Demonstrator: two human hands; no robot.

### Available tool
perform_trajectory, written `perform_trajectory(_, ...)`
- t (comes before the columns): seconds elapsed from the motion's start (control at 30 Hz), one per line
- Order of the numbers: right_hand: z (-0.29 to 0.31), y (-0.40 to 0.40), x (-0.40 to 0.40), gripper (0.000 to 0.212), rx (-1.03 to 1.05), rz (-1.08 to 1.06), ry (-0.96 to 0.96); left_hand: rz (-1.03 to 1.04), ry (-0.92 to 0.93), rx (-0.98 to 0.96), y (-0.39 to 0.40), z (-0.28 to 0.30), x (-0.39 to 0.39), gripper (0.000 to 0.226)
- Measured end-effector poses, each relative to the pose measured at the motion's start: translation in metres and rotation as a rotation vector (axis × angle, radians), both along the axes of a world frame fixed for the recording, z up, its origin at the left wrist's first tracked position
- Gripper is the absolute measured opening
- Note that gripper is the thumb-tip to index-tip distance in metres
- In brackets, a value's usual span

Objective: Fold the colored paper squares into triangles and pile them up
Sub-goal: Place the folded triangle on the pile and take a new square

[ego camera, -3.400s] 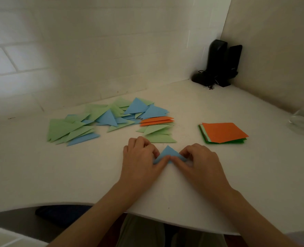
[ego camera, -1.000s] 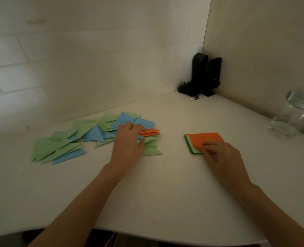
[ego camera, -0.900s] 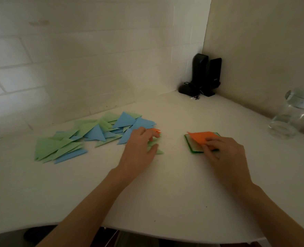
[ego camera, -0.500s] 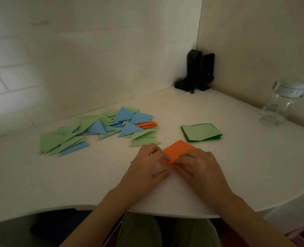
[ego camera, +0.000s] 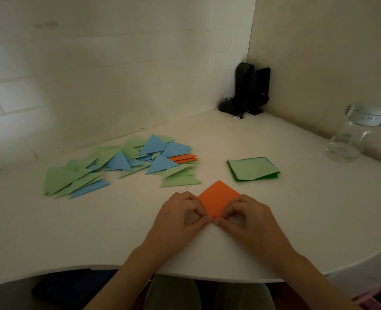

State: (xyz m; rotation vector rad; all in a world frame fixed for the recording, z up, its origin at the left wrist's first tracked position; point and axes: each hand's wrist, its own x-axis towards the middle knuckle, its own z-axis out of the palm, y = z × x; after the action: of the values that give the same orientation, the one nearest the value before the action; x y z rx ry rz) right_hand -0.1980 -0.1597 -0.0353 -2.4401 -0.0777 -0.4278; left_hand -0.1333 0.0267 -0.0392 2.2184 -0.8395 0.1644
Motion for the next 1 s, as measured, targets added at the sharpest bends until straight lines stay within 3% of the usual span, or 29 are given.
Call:
perform_trajectory(0.5,0.010,0.001,0.017,0.026,0.114,-0.064,0.211,0.011,0.156,0.070,-0.006,0.011,0.008,0.014)
perform_trajectory(0.8,0.027,-0.014,0.014,0.018,0.135,0.062,0.413,-0.068,0.212,0.074,0.005,0.012,0.009,0.015)
perform_trajectory(1.0,0.015,0.004,0.012,0.016,0.007,-0.010,0.302,-0.186,0.212,0.138,0.019,0.015,0.010,0.031)
